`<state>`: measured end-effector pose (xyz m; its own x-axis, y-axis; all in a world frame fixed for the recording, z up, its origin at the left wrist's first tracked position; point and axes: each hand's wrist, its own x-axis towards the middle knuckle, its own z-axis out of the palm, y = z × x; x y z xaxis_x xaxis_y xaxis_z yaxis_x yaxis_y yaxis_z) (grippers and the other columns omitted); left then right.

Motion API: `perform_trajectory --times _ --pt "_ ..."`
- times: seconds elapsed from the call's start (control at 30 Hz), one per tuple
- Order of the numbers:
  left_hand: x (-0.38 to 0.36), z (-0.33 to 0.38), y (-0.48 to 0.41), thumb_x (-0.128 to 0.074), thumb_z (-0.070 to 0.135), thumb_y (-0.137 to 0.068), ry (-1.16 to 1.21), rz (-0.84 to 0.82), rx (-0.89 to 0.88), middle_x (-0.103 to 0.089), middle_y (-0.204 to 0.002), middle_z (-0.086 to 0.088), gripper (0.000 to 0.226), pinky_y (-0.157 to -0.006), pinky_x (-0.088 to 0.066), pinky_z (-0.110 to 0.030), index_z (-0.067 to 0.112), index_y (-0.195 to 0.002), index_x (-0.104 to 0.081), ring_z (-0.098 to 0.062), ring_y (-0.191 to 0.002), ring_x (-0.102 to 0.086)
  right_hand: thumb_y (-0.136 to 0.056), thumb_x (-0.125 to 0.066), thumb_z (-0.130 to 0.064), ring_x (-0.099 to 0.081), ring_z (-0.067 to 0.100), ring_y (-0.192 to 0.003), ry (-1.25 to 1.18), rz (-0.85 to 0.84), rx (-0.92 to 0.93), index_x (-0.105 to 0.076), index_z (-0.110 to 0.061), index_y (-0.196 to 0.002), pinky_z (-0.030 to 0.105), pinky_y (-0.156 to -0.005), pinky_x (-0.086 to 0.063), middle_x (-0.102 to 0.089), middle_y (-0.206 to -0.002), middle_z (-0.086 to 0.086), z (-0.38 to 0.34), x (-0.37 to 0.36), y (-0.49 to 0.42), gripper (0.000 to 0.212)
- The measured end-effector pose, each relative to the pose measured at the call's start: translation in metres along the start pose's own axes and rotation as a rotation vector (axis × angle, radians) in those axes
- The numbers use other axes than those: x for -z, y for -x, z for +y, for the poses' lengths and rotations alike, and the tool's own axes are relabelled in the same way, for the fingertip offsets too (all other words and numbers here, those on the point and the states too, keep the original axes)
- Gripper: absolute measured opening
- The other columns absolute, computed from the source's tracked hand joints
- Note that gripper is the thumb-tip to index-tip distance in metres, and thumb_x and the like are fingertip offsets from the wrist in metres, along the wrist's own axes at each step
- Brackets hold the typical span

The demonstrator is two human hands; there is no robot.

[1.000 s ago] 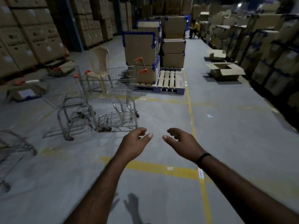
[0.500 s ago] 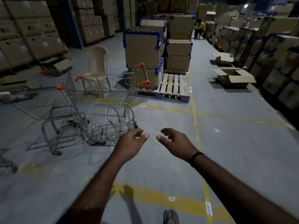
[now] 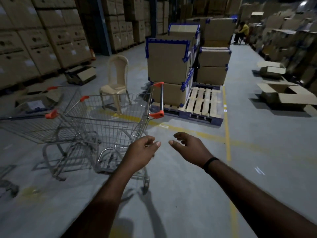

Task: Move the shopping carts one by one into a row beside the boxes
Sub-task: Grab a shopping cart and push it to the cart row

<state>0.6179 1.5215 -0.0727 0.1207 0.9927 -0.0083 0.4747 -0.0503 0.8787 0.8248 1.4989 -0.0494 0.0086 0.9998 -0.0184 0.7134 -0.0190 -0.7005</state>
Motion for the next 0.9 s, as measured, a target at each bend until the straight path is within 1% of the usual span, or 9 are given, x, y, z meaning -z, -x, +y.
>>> perform_trajectory --times 0.1,0.17,0.27,0.4,0.5,0.57,0.67,0.8,0.9 --pt "-0.004 0.001 -0.049 -0.069 0.046 -0.09 0.002 0.024 0.012 -0.069 -0.116 0.006 0.042 -0.087 -0.049 -0.024 0.021 -0.123 -0.068 -0.005 -0.101 -0.066 -0.092 -0.058 -0.06 -0.059 0.018 -0.12 0.022 -0.022 0.019 -0.057 -0.024 -0.137 0.033 -0.099 -0.048 -0.061 -0.137 0.001 0.007 0.01 -0.054 0.058" --pt "-0.006 -0.002 -0.086 -0.069 0.049 -0.089 0.005 0.039 0.019 -0.07 -0.115 0.007 0.043 -0.086 -0.05 -0.024 0.022 -0.122 -0.069 -0.007 -0.102 -0.066 -0.092 -0.058 -0.059 -0.059 0.018 -0.12 0.034 -0.026 0.039 -0.057 -0.022 -0.137 0.032 -0.098 -0.048 -0.061 -0.137 0.001 0.01 0.013 -0.093 0.058" --pt "-0.01 -0.009 -0.143 -0.067 0.052 -0.089 -0.013 0.05 0.015 -0.07 -0.114 0.008 0.041 -0.091 -0.052 -0.032 0.025 -0.12 -0.07 -0.01 -0.105 -0.065 -0.093 -0.058 -0.058 -0.058 0.018 -0.122 0.059 -0.029 0.062 -0.055 -0.021 -0.138 0.031 -0.098 -0.047 -0.06 -0.139 0.001 0.015 0.01 -0.152 0.058" --pt "-0.012 -0.02 -0.221 -0.066 0.046 -0.092 -0.002 0.063 0.027 -0.07 -0.111 0.005 0.027 -0.082 -0.051 -0.029 0.028 -0.111 -0.07 -0.013 -0.1 -0.064 -0.094 -0.057 -0.058 -0.057 0.019 -0.123 0.102 -0.033 0.048 -0.054 -0.021 -0.14 0.032 -0.099 -0.047 -0.059 -0.14 0.002 0.022 0.006 -0.228 0.059" --pt "-0.013 -0.028 -0.271 -0.066 0.046 -0.092 0.01 0.068 0.07 -0.069 -0.117 0.002 0.037 -0.091 -0.05 -0.031 0.022 -0.12 -0.069 -0.016 -0.105 -0.063 -0.096 -0.056 -0.054 -0.057 0.019 -0.122 0.19 -0.078 0.034 -0.055 -0.021 -0.139 0.031 -0.097 -0.046 -0.06 -0.139 0.002 0.026 0.007 -0.283 0.055" --pt "-0.013 -0.032 -0.298 -0.064 0.047 -0.094 0.007 0.049 0.088 -0.065 -0.122 0.005 0.041 -0.097 -0.05 -0.034 0.022 -0.126 -0.066 -0.016 -0.11 -0.061 -0.097 -0.056 -0.053 -0.058 0.018 -0.12 0.254 -0.084 0.047 -0.055 -0.022 -0.139 0.03 -0.095 -0.046 -0.061 -0.138 0.001 0.027 0.008 -0.319 0.052" --pt "-0.02 -0.043 -0.333 -0.065 0.047 -0.093 0.015 0.028 0.119 -0.064 -0.125 0.008 0.043 -0.102 -0.049 -0.037 0.022 -0.129 -0.065 -0.014 -0.114 -0.06 -0.097 -0.056 -0.05 -0.058 0.02 -0.119 0.293 -0.1 0.076 -0.056 -0.022 -0.138 0.033 -0.096 -0.048 -0.062 -0.135 0.002 0.03 0.001 -0.369 0.049" --pt "-0.032 -0.058 -0.366 -0.068 0.049 -0.089 0.055 0.001 0.197 -0.068 -0.122 0.0 0.047 -0.095 -0.054 -0.045 0.019 -0.125 -0.066 -0.023 -0.105 -0.067 -0.097 -0.057 -0.047 -0.057 0.022 -0.122 0.369 -0.205 0.166 -0.058 -0.02 -0.135 0.035 -0.101 -0.046 -0.061 -0.136 0.003 0.041 -0.015 -0.423 0.046" --pt "-0.042 -0.07 -0.386 -0.07 0.047 -0.088 0.001 0.03 0.215 -0.071 -0.114 -0.002 0.042 -0.095 -0.052 -0.036 0.018 -0.119 -0.069 -0.021 -0.105 -0.067 -0.096 -0.059 -0.047 -0.057 0.025 -0.118 0.522 -0.269 0.284 -0.061 -0.02 -0.131 0.038 -0.097 -0.048 -0.064 -0.128 0.003 0.055 -0.023 -0.467 0.044"
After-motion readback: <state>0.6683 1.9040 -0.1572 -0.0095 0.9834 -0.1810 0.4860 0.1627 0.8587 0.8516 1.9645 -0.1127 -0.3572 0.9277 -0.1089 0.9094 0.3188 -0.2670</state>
